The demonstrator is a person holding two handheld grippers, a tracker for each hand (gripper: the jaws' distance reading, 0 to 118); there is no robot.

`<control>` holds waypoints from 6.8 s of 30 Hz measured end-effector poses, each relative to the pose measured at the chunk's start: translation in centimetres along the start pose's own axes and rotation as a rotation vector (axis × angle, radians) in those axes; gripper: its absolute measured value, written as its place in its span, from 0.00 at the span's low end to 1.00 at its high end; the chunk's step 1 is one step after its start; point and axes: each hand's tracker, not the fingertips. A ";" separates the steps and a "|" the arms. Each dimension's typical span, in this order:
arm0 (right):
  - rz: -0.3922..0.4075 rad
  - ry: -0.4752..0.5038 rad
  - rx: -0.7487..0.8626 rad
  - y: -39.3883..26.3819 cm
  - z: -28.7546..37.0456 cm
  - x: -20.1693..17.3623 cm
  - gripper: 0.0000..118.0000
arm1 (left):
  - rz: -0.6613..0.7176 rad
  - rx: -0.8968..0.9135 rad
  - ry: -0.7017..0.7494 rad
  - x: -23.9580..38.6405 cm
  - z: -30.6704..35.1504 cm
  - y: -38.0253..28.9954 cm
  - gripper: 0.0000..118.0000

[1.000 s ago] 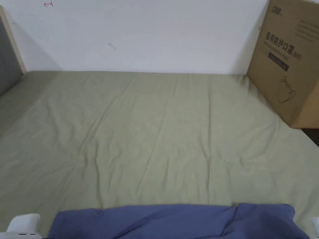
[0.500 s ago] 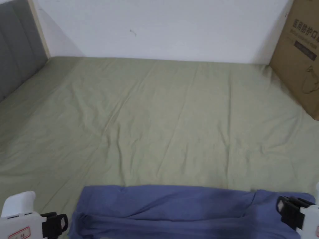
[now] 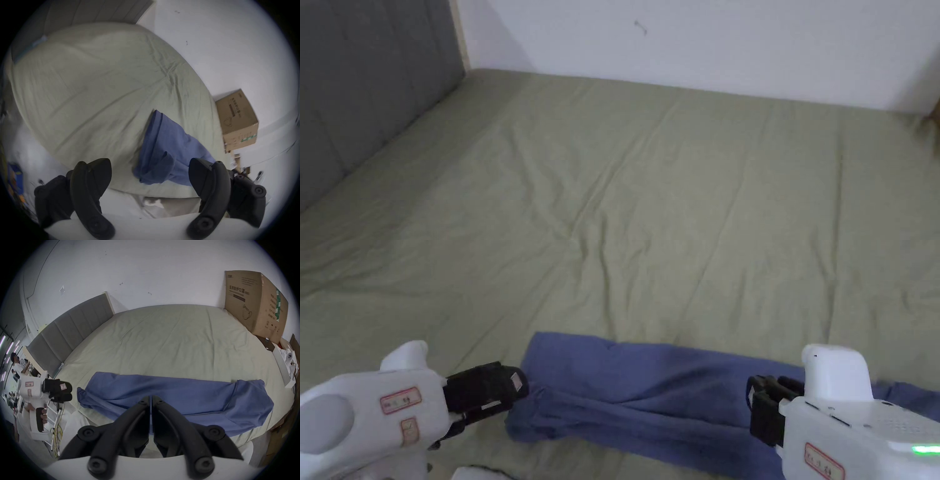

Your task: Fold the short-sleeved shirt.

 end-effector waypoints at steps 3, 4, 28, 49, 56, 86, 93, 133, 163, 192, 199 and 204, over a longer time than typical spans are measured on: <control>0.054 -0.016 -0.012 -0.1 -0.1 -0.7 0.02 | 0.098 -0.073 -0.102 -1.2 -2.0 0.5 0.85; 0.059 -0.018 -0.018 0.0 -0.1 -0.9 0.02 | 0.152 -0.078 -0.116 -1.7 -2.9 0.5 0.85; -0.162 -0.061 -0.027 -0.9 1.6 6.1 0.02 | -0.024 -0.014 -0.198 10.0 -1.8 3.2 0.05; -0.488 -0.277 0.063 -6.9 8.5 19.0 0.02 | -0.445 -0.344 -0.235 27.8 -18.3 -11.9 0.86; -0.480 -0.251 0.054 -6.9 7.6 18.2 0.02 | -0.472 -0.210 -0.229 27.0 -13.4 -9.3 0.14; -0.333 -0.195 -0.007 -4.8 6.1 13.0 0.02 | -0.214 -0.238 -0.145 14.3 -10.7 -4.2 0.95; -0.293 -0.172 -0.047 -4.1 4.7 11.1 0.02 | 0.007 -0.446 -0.404 11.0 -16.8 -6.6 0.95; -0.306 -0.183 -0.102 -4.6 4.4 10.9 0.02 | 0.127 -0.148 -0.295 2.3 -4.4 3.2 0.08; -0.492 -0.234 -0.064 -7.9 7.5 18.0 0.02 | -0.533 -0.434 -0.258 31.0 -15.8 -8.2 0.88; -0.519 -0.238 -0.096 -9.3 7.4 18.8 0.02 | -0.709 -0.619 -0.203 34.0 -22.4 -19.0 0.05; -0.436 -0.212 -0.083 -7.0 6.9 17.6 0.02 | -0.547 -0.570 -0.317 30.2 -17.6 -14.2 0.05; -0.279 -0.136 -0.090 -3.3 4.0 15.2 0.02 | -0.368 -0.471 -0.320 23.6 -12.8 -8.2 0.41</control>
